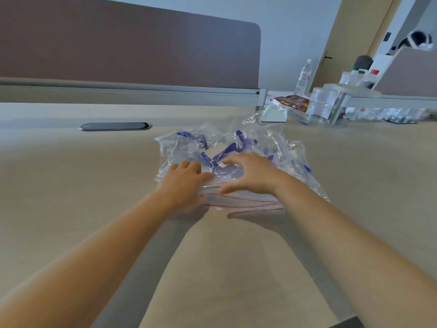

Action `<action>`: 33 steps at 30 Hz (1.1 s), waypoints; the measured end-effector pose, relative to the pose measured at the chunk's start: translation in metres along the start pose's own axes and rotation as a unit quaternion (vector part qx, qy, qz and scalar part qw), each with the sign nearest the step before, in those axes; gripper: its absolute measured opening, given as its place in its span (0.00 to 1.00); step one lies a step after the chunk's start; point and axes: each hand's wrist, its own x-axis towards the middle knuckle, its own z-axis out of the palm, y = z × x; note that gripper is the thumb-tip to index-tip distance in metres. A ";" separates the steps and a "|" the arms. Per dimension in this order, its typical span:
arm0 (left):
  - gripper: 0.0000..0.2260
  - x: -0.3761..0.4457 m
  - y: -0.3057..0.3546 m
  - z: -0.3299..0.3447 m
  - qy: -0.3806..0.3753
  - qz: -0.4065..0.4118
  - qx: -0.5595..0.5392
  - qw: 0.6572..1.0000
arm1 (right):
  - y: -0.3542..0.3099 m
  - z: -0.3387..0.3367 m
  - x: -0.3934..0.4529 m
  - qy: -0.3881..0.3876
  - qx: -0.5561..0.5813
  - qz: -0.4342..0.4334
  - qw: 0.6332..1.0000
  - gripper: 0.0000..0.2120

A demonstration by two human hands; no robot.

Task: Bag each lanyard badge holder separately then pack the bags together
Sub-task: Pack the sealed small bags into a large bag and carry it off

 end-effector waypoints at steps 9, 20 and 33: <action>0.13 0.019 0.013 -0.007 0.036 -0.036 -0.121 0.991 | 0.043 0.009 -0.025 -0.041 -0.246 0.016 0.968 0.46; 0.17 0.032 0.034 -0.013 -0.056 -0.016 -0.162 0.985 | 0.065 0.021 -0.005 0.064 -0.315 -0.030 0.947 0.16; 0.11 0.045 0.057 -0.004 0.005 -0.041 0.060 0.997 | 0.068 0.010 -0.017 -0.064 -0.091 0.064 0.992 0.21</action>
